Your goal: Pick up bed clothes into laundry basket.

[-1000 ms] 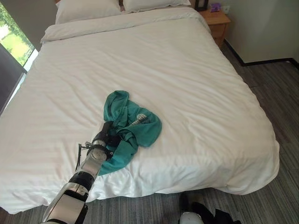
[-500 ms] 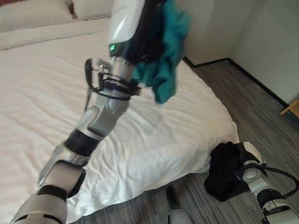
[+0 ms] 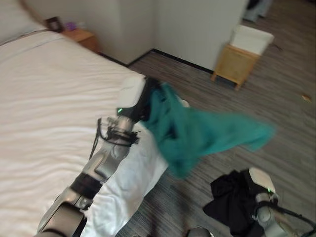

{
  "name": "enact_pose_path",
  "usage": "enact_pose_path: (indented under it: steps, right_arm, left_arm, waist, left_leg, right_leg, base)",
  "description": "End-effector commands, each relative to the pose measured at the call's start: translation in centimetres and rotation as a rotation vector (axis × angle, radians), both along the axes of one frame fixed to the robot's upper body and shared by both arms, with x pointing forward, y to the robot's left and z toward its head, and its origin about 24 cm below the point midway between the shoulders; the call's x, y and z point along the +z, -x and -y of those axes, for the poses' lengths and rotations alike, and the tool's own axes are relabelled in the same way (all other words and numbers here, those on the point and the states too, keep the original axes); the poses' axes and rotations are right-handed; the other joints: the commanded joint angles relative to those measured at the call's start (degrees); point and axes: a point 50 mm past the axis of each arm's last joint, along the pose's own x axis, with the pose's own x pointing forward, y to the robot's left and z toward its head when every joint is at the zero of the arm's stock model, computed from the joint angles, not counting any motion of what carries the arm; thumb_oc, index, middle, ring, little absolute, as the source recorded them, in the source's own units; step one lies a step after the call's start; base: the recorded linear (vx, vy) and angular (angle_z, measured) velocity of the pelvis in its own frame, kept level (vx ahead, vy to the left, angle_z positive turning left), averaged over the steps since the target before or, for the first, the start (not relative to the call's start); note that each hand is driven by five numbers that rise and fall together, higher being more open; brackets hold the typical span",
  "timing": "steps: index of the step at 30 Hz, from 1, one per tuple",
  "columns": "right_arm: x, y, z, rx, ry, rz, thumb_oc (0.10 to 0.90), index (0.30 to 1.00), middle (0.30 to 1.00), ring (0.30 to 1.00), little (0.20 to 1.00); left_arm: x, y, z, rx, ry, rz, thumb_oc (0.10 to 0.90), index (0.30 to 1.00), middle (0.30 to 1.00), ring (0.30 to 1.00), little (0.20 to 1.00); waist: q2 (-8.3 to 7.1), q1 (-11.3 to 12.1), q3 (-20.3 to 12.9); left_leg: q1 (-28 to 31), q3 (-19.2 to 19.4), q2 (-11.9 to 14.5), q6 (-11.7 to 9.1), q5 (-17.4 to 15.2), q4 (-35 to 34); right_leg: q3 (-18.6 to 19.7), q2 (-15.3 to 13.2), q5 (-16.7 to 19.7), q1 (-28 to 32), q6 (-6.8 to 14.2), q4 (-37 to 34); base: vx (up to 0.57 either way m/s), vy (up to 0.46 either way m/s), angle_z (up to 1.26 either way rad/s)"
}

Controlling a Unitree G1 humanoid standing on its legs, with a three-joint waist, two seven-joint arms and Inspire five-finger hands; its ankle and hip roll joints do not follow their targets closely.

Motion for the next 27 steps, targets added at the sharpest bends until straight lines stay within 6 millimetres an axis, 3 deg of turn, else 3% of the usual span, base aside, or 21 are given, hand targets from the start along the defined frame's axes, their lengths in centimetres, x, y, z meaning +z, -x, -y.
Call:
enact_pose_path:
  steps: [1,4,6,7,8,9,11,14,15,16,18,19,21,22,23,26,27]
  right_arm:
    - [9.4,-5.4,-0.3,0.100,0.156,0.395,0.400,0.300,0.300,0.300,0.300]
    - [9.3,-5.9,-1.8,0.147,0.125,0.404,0.400,0.300,0.300,0.300,0.300]
    - [9.3,-5.9,-2.3,0.168,0.117,0.407,0.400,0.300,0.300,0.300,0.300]
    - [8.9,-5.9,-3.1,0.192,0.085,0.407,0.400,0.300,0.300,0.300,0.300]
    - [9.4,-6.0,-4.5,0.243,0.056,0.441,0.400,0.300,0.300,0.300,0.300]
    - [9.5,-6.1,-4.6,0.245,0.057,0.442,0.400,0.300,0.300,0.300,0.300]
    - [9.6,-6.3,-5.7,0.285,0.015,0.453,0.400,0.300,0.300,0.300,0.300]
    - [8.1,-5.8,-7.1,0.321,-0.066,0.399,0.400,0.300,0.300,0.300,0.300]
    - [13.1,-4.8,-4.5,0.309,-0.125,0.551,0.400,0.300,0.300,0.300,0.300]
    - [13.1,-4.8,-4.5,0.308,-0.125,0.551,0.400,0.300,0.300,0.300,0.300]
    - [14.8,-5.0,-4.8,0.369,-0.242,0.567,0.400,0.300,0.300,0.300,0.300]
    - [15.9,-5.7,-5.0,0.388,-0.284,0.587,0.400,0.300,0.300,0.300,0.300]
    - [16.0,-6.1,-5.0,0.393,-0.276,0.571,0.400,0.300,0.300,0.300,0.300]
    - [15.9,-6.3,-4.9,0.387,-0.278,0.554,0.400,0.300,0.300,0.300,0.300]
    - [15.6,-6.8,-5.4,0.399,-0.279,0.513,0.400,0.300,0.300,0.300,0.300]
    - [15.6,-6.9,-5.6,0.403,-0.279,0.512,0.400,0.300,0.300,0.300,0.300]
    - [15.4,-7.1,-5.9,0.412,-0.286,0.491,0.400,0.300,0.300,0.300,0.300]
  left_arm:
    - [3.2,1.5,-0.2,-0.025,0.120,0.186,0.400,0.300,0.300,0.300,0.300]
    - [0.8,2.1,-1.9,0.056,0.091,0.099,0.400,0.300,0.300,0.300,0.300]
    - [-0.1,2.1,-2.3,0.089,0.068,0.074,0.400,0.300,0.300,0.300,0.300]
    - [-1.4,1.7,-2.5,0.128,0.041,0.026,0.400,0.300,0.300,0.300,0.300]
    - [-2.9,1.8,-2.8,0.163,0.036,-0.026,0.400,0.300,0.300,0.300,0.300]
    - [-2.9,1.8,-2.8,0.166,0.037,-0.023,0.400,0.300,0.300,0.300,0.300]
    - [-4.1,2.1,-2.7,0.178,0.051,-0.065,0.400,0.300,0.300,0.300,0.300]
    - [-5.5,3.1,-2.9,0.183,0.063,-0.112,0.400,0.300,0.300,0.300,0.300]
    - [-5.6,3.6,-3.7,0.200,0.072,-0.120,0.400,0.300,0.300,0.300,0.300]
    - [-5.6,3.6,-3.7,0.199,0.072,-0.120,0.400,0.300,0.300,0.300,0.300]
    - [-5.3,2.9,-4.7,0.233,0.103,-0.136,0.400,0.300,0.300,0.300,0.300]
    - [-5.0,2.6,-4.7,0.223,0.143,-0.141,0.400,0.300,0.300,0.300,0.300]
    - [-4.8,2.5,-4.9,0.220,0.176,-0.143,0.400,0.300,0.300,0.300,0.300]
    - [-4.8,2.5,-4.9,0.212,0.215,-0.150,0.400,0.300,0.300,0.300,0.300]
    - [-5.2,2.8,-5.1,0.210,0.335,-0.183,0.400,0.300,0.300,0.300,0.300]
    - [-5.2,2.9,-5.3,0.213,0.338,-0.183,0.400,0.300,0.300,0.300,0.300]
    - [-5.4,3.1,-5.5,0.216,0.402,-0.198,0.400,0.300,0.300,0.300,0.300]
  waist:
    - [0.07,5.77,-4.52]
    - [-0.47,7.18,-5.29]
    - [-0.18,7.08,-5.47]
    - [0.09,6.54,-4.62]
    - [0.94,6.68,-3.22]
    - [1.25,6.63,-3.06]
    - [2.21,7.96,-2.05]
    - [2.70,8.46,-1.96]
    - [2.51,7.61,-2.17]
    - [2.52,7.70,-2.17]
    - [2.42,7.97,-2.28]
    - [2.62,9.03,-1.89]
    - [2.63,9.43,-1.51]
    - [2.72,9.87,-1.25]
    - [2.80,10.73,-1.04]
    - [2.63,10.71,-0.90]
    - [2.56,11.27,-0.88]
  left_leg:
    - [1.75,2.45,8.65,-8.79,12.14,-14.01]
    - [0.92,5.62,12.34,-11.35,14.67,-12.20]
    - [0.04,6.02,14.40,-12.90,15.41,-10.56]
    - [-2.03,6.58,17.75,-14.54,15.53,-4.37]
    - [-4.09,3.67,19.22,-16.03,16.36,1.24]
    - [-4.57,3.46,20.12,-16.40,16.07,2.53]
    - [-6.55,-3.15,17.79,-16.67,15.35,3.35]
    - [-7.17,-8.83,13.43,-14.55,13.48,-0.72]
    - [-6.62,-9.62,12.77,-14.68,13.99,-2.98]
    - [-6.59,-9.59,12.76,-14.68,14.00,-3.01]
    - [-9.20,-13.35,10.49,-14.53,16.96,-7.54]
    - [-12.55,-14.40,10.43,-14.95,19.73,-9.38]
    - [-13.81,-13.75,10.93,-15.31,20.92,-10.95]
    - [-14.99,-12.72,11.92,-15.57,21.61,-11.84]
    - [-16.94,-10.59,14.53,-15.91,22.79,-13.42]
    - [-16.64,-10.32,14.51,-16.07,22.54,-13.34]
    - [-18.64,-8.26,17.47,-16.37,23.64,-13.70]
  right_leg:
    - [-5.97,-0.84,2.03,6.45,3.17,-4.24]
    - [-5.15,4.68,0.28,8.34,1.53,-15.13]
    - [-4.14,6.70,0.94,9.19,0.67,-18.97]
    - [-2.88,8.49,0.99,10.18,-0.34,-22.41]
    - [-0.88,9.46,-1.16,10.79,-1.38,-22.95]
    - [-0.81,9.98,-1.40,10.84,-1.78,-22.96]
    - [1.34,10.22,-2.33,10.89,-2.20,-23.11]
    - [2.28,9.99,-1.58,10.46,-2.29,-23.11]
    - [3.17,10.29,-1.60,10.20,-1.99,-23.11]
    - [3.19,10.28,-1.60,10.20,-1.99,-23.11]
    - [5.54,11.81,-2.68,11.20,-1.88,-23.11]
    - [6.25,12.61,-3.27,12.40,-1.85,-23.11]
    - [6.42,12.81,-3.76,13.12,-1.72,-23.11]
    - [6.39,12.87,-4.36,13.93,-1.48,-23.11]
    - [6.75,12.81,-5.59,15.56,-1.03,-23.11]
    - [6.98,12.65,-5.80,15.72,-1.06,-23.11]
    - [7.19,12.58,-6.70,17.08,-0.75,-23.11]
  base:
    - [-0.08,-0.202,-1.73]
    - [-0.10,-0.355,-1.38]
    - [-0.04,-0.314,-0.55]
    - [-0.05,-0.324,-0.05]
    - [-0.06,-0.326,0.31]
    - [-0.04,-0.140,0.07]
    - [-0.04,-0.048,-0.57]
    - [0.04,-0.022,-0.81]
    - [0.08,0.007,-0.38]
    - [0.19,-0.034,-0.36]
    - [0.35,-0.043,-0.43]
    - [0.31,-0.017,-0.43]
    - [0.24,0.025,-0.69]
    - [0.47,0.119,-0.48]
    - [0.38,0.103,-0.15]
    - [0.18,0.056,-0.29]
    - [0.28,0.085,-0.10]
